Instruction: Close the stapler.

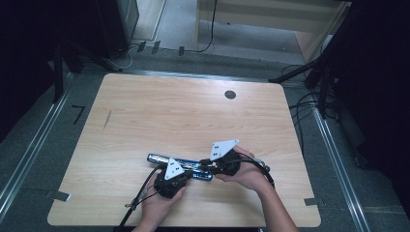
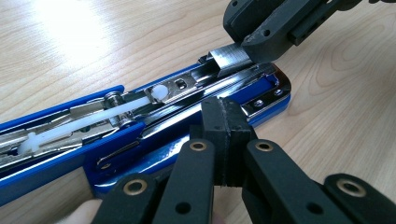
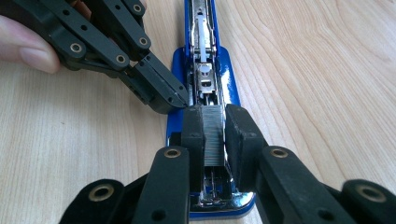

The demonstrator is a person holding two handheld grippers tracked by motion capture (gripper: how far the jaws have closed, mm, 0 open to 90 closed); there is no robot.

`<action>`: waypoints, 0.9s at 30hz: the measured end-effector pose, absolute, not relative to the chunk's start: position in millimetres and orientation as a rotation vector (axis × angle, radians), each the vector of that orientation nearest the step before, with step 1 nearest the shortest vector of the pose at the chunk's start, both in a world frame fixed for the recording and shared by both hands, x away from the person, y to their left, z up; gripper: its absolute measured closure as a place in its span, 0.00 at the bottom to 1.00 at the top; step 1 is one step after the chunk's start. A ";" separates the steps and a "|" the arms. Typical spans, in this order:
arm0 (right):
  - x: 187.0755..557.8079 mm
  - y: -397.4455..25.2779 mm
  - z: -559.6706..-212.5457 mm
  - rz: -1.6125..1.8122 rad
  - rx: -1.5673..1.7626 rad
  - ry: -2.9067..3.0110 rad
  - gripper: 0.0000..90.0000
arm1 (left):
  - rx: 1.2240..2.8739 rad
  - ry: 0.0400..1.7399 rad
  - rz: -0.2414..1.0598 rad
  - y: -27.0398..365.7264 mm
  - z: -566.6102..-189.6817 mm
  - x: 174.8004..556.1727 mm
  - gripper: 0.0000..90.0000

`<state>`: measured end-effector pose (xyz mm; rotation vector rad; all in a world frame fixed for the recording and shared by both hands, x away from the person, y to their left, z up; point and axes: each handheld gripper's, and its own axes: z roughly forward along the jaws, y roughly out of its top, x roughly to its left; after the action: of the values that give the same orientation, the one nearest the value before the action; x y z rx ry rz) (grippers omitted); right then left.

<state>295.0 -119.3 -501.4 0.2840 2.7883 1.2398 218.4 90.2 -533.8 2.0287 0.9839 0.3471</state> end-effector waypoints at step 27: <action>293.9 -120.7 -505.8 1.194 0.319 2.811 0.86 | 2.030 0.983 0.347 90.4 -533.8 218.4 1.00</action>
<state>293.9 -120.7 -505.8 0.3187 2.8111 1.1944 218.4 90.4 -533.8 2.0302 0.9828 0.3471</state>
